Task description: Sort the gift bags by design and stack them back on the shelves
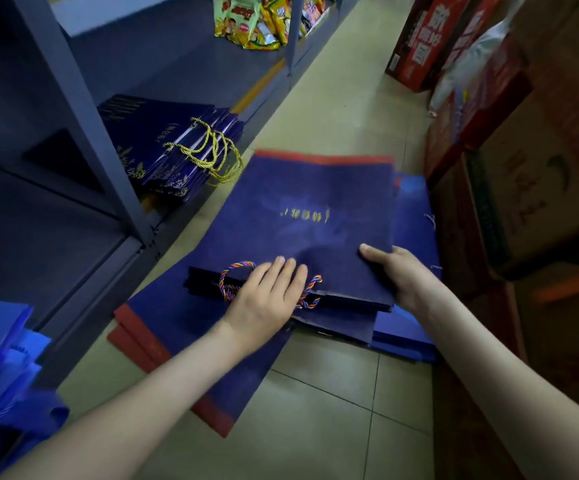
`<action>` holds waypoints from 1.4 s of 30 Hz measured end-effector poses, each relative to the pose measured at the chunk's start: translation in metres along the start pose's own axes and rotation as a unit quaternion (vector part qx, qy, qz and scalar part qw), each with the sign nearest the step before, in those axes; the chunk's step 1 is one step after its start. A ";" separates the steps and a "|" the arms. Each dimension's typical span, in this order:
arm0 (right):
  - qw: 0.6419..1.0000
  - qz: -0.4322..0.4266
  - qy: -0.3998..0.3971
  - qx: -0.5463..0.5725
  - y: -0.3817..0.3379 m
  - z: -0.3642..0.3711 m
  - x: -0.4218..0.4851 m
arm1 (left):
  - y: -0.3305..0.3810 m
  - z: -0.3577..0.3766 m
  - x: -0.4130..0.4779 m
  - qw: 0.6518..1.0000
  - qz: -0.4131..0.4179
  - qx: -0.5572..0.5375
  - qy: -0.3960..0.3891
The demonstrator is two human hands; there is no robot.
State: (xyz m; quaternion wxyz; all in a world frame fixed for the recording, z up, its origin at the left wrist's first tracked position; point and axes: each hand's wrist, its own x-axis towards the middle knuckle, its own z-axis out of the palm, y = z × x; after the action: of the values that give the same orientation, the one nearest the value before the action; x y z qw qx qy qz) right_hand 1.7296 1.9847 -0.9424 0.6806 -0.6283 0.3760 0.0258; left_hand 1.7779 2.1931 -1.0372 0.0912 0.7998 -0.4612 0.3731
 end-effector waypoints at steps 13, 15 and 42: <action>0.597 -0.241 0.045 -0.764 0.075 0.053 -0.041 | 0.016 0.011 0.002 0.996 0.061 -0.028 -0.057; 0.615 -0.244 0.060 -0.748 0.084 0.050 -0.030 | 0.015 0.011 0.007 0.996 0.066 -0.027 -0.053; 0.519 -0.628 0.203 -0.543 -0.051 0.028 0.047 | -0.067 -0.023 0.157 0.992 -0.009 0.121 0.045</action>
State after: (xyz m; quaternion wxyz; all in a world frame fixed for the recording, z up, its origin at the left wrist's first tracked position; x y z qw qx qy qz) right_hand 1.8025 1.9778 -0.9277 -0.0483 -0.9371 -0.0753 -0.3375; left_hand 1.8664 2.1365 -0.9014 0.0178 0.7916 -0.4012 0.4605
